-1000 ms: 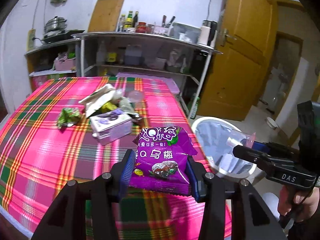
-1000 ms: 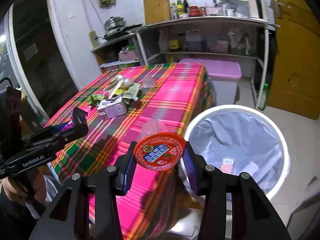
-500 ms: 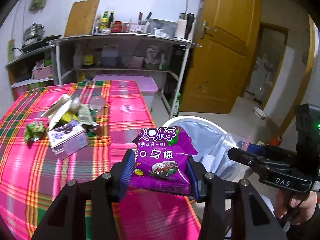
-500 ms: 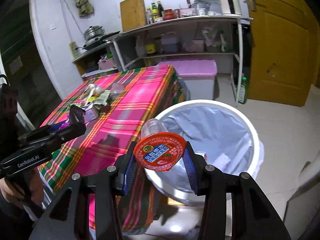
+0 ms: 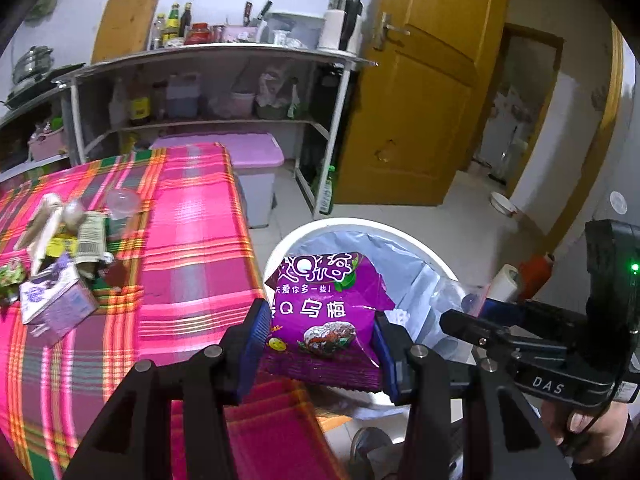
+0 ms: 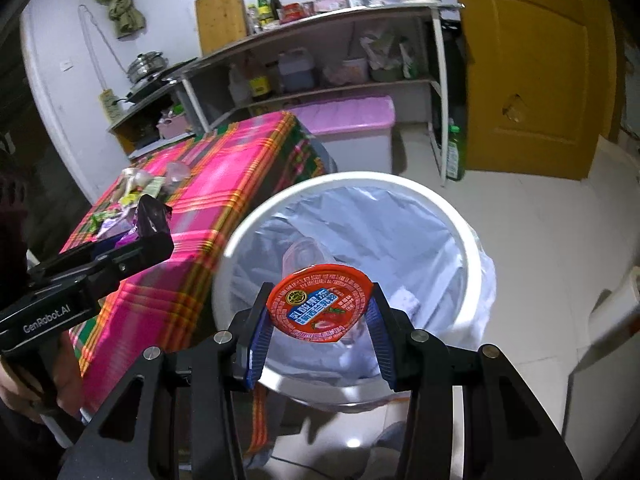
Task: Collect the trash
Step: 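Carry the snack bag and cup over the bin and open both tools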
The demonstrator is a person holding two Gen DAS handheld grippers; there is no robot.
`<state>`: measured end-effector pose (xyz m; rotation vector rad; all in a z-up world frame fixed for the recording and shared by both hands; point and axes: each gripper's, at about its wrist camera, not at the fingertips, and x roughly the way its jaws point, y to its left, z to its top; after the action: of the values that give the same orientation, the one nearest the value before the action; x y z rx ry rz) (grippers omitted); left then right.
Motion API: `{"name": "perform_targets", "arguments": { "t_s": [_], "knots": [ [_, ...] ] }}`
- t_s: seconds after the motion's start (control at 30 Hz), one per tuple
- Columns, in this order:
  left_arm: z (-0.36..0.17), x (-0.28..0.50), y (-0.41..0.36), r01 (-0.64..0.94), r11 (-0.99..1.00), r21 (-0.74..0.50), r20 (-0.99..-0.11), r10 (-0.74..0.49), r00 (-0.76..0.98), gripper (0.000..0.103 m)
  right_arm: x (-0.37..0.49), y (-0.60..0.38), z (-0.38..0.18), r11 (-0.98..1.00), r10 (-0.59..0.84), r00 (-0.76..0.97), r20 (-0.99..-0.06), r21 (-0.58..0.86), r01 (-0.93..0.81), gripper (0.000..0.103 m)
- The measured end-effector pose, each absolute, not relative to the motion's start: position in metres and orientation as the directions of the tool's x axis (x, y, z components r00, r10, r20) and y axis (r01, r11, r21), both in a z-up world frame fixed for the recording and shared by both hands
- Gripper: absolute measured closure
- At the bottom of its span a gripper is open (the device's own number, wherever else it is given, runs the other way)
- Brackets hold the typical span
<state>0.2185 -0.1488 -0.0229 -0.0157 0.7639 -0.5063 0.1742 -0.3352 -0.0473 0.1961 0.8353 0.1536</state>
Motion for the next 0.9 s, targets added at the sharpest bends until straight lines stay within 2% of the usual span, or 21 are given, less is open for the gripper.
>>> {"name": "perform_targets", "arguments": {
  "t_s": [0.57,0.8,0.9],
  "knots": [
    [-0.069,0.262,-0.194,0.437,0.873,-0.218,-0.785,-0.423,0.453,0.054,0.195,-0.357,-0.086,0.976,0.171,0.590,-0.789,0.217,0.008,0.057],
    [-0.071,0.267,-0.192,0.429,0.868,-0.250,-0.776,-0.444,0.447,0.046,0.194,-0.360,-0.082,0.976,0.169,0.607,-0.777,0.220,0.009,0.053],
    [-0.068,0.265,-0.190,0.423,0.871,-0.252,-0.768,-0.445,0.460,0.046,0.192,-0.359,-0.078,0.975,0.170,0.615,-0.770,0.221,0.006,0.052]
  ]
}}
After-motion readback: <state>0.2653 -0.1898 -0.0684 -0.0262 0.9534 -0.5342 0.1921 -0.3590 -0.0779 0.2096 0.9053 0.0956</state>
